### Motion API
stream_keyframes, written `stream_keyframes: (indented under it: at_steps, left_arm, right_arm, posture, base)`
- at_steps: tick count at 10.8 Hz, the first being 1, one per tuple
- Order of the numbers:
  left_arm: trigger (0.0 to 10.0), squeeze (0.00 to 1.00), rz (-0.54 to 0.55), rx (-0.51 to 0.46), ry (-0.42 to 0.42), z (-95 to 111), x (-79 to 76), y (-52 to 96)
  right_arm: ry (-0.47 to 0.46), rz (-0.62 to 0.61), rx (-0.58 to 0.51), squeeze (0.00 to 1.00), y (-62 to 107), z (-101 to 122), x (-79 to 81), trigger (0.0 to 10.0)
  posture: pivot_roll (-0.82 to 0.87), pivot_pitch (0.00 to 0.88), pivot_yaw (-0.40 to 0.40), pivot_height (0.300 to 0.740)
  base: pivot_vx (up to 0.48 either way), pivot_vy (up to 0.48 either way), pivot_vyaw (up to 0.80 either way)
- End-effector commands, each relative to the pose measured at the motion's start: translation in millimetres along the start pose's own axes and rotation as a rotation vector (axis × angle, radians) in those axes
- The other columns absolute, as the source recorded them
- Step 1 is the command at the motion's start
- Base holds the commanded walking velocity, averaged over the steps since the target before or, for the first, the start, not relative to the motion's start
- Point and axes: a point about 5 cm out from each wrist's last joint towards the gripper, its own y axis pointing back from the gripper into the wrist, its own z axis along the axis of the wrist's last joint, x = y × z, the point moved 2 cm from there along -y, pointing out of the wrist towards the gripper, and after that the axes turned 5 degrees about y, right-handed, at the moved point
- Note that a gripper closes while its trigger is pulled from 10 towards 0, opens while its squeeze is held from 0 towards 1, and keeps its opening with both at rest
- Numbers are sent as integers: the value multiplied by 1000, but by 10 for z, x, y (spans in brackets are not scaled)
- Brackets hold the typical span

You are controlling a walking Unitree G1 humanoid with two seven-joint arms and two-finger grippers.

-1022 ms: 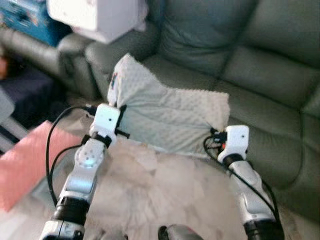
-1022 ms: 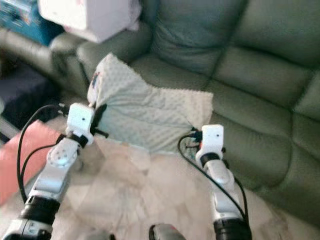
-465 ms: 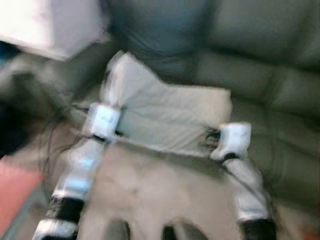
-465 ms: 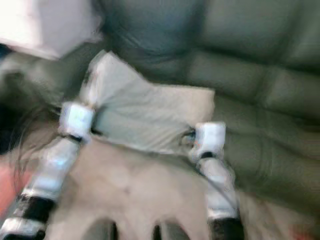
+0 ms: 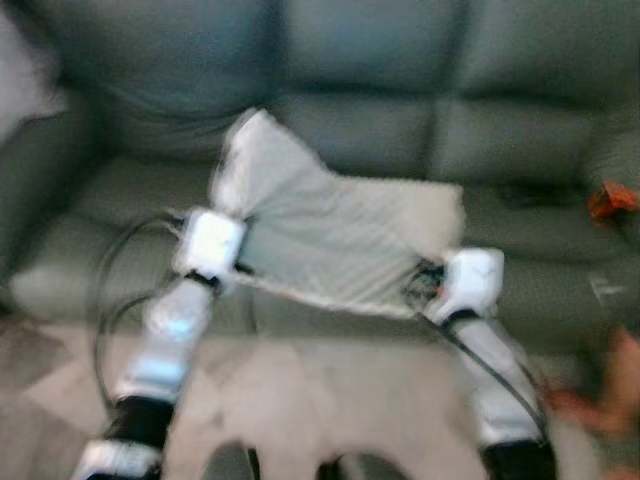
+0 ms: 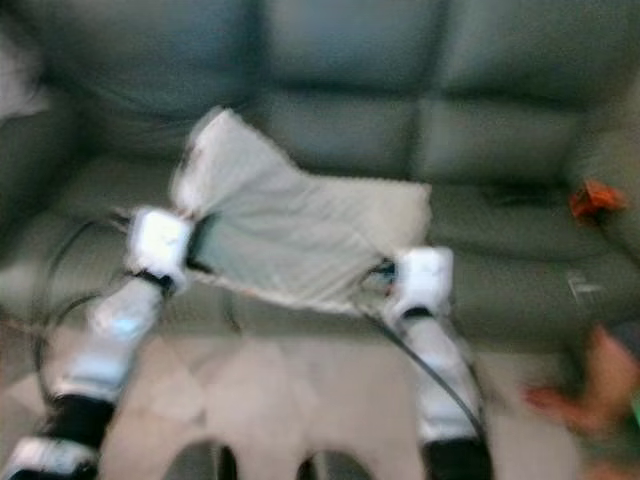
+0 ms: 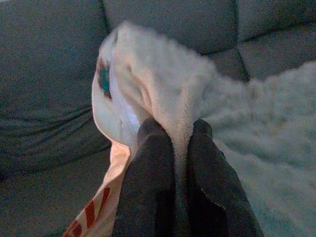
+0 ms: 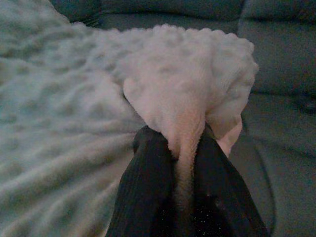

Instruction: Move the pillow to the sofa

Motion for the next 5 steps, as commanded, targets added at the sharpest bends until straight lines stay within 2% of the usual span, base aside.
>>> stream_keyframes:
  at_steps: [1,3,5]
  left_arm:
    - [10000,0,-32,-35,1,85,-83,-43]
    - [10000,0,-35,-35,4,86,-96,-48]
    - [10000,0,-28,-31,10,79,-115,-52]
  right_arm:
    - [19,-11,-32,0,0,76,-67,10000]
    - [14,-13,-31,0,0,76,-69,10000]
    - [15,-15,-29,0,2,73,-72,10000]
  posture:
    - [-107,91,-30,740]
    - [-108,92,-30,740]
    - [-107,93,-29,740]
  base:
    - [274,0,0]
    - [276,0,0]
    - [0,0,0]
